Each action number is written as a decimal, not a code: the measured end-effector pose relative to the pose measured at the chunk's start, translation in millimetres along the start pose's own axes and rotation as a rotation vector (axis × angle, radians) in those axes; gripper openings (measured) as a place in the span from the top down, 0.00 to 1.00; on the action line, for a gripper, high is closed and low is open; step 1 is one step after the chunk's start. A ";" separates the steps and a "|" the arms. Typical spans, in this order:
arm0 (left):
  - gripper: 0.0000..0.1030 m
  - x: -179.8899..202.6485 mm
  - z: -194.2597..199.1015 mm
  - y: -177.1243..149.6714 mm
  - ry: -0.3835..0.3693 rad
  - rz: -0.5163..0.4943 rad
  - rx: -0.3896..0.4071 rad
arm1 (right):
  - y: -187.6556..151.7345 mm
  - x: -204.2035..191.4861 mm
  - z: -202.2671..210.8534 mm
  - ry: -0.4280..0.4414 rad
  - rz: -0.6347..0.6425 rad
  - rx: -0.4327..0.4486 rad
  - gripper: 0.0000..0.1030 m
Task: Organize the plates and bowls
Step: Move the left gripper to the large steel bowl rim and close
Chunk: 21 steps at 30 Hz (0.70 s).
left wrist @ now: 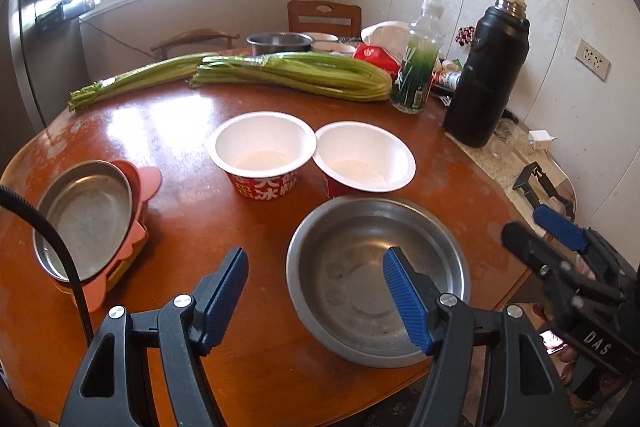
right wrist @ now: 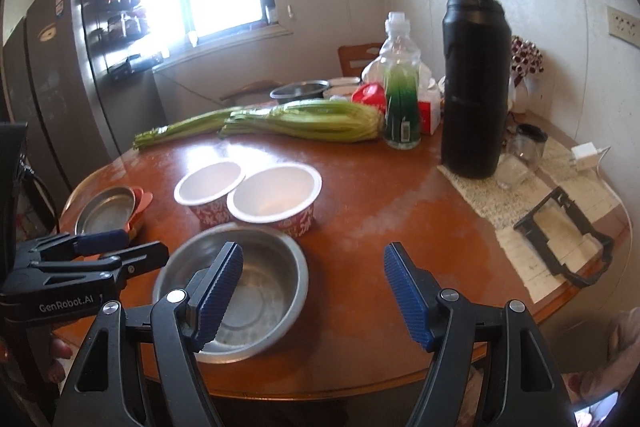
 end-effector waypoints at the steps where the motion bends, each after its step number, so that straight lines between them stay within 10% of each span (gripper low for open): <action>1: 0.32 0.9 -3.6 -2.7 -0.002 -0.001 -0.011 | -5.1 -1.6 -4.1 0.005 0.007 -0.016 0.28; 21: 0.32 -1.2 -57.4 -32.5 0.038 -0.007 -0.122 | -50.1 -15.0 -50.0 0.096 0.027 -0.162 0.43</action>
Point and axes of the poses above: each gripper's, at about its wrist camera, not at the fingertips, and z roughly against the way its jaws point, x to its right, y to its top, the point moved 6 cm from there along -z, roughly the way its jaws point, and after that the axes turned 13 degrees about x, right-handed, at the moved point
